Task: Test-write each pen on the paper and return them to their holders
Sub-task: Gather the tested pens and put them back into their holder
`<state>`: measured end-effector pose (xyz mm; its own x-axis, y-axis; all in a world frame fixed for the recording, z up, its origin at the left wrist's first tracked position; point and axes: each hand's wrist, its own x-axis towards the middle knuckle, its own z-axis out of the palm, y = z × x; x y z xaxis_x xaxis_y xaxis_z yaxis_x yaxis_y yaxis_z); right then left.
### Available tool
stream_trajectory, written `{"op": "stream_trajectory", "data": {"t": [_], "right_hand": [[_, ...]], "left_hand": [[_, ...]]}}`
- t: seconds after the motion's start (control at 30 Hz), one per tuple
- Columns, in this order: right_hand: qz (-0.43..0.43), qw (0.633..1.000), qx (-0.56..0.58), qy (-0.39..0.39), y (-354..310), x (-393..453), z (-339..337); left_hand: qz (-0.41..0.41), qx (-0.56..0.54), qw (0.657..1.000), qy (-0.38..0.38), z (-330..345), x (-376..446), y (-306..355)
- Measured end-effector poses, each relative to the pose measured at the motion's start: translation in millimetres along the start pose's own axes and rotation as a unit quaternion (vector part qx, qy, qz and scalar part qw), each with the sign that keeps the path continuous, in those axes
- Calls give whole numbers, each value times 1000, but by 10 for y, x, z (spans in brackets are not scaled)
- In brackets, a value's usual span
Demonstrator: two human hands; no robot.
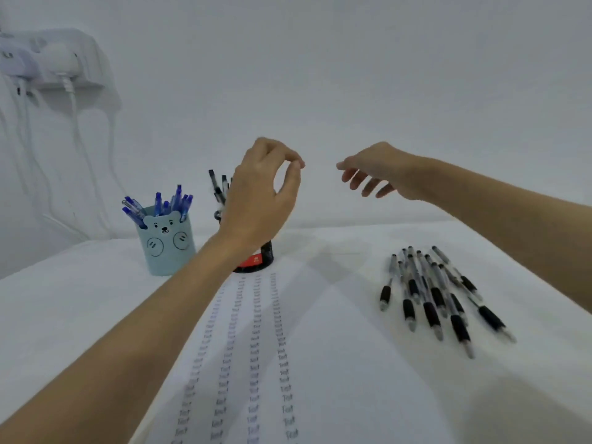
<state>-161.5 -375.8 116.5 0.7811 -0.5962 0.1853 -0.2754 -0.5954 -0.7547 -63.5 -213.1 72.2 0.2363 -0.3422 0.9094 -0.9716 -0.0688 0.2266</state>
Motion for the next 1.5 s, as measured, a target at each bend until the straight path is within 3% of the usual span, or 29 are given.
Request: {"op": "stream_trajectory", "data": {"t": [0.07,0.13,0.23,0.3,0.43,0.63,1.03,1.27,1.4,1.5], "right_hand": [[24,993,-112,-38,245,-192,-158],[67,970,-224,-66,532,-385,-265],[128,922,-356,-84,916,-614,-341],[152,915,-360,-97,1088,-734,-371],[139,944,-292,-67,1247,-868,-344],[94,950,-297,17,1293,-924,-235],[89,956,-278,25,1328,-917,-240],[94,937,-334,-35,1223,-906,-198],[58,932,-357,6,1204,-942,-19],[40,939,-338,39,1192,-971,44]], "left_hand": [[22,17,995,-92,140,-111,266],[-10,39,978,-205,342,-243,470],[-143,61,909,-388,650,-423,689],[-191,59,873,-444,826,-497,801],[-242,48,851,-463,1045,-513,946],[-268,73,842,-463,1224,-446,1096],[-291,92,800,-517,1274,-206,1044],[-297,74,793,-527,1230,-217,1026],[-299,68,799,-518,1220,-305,1047],[-277,97,822,-488,1260,-381,1050]]}}
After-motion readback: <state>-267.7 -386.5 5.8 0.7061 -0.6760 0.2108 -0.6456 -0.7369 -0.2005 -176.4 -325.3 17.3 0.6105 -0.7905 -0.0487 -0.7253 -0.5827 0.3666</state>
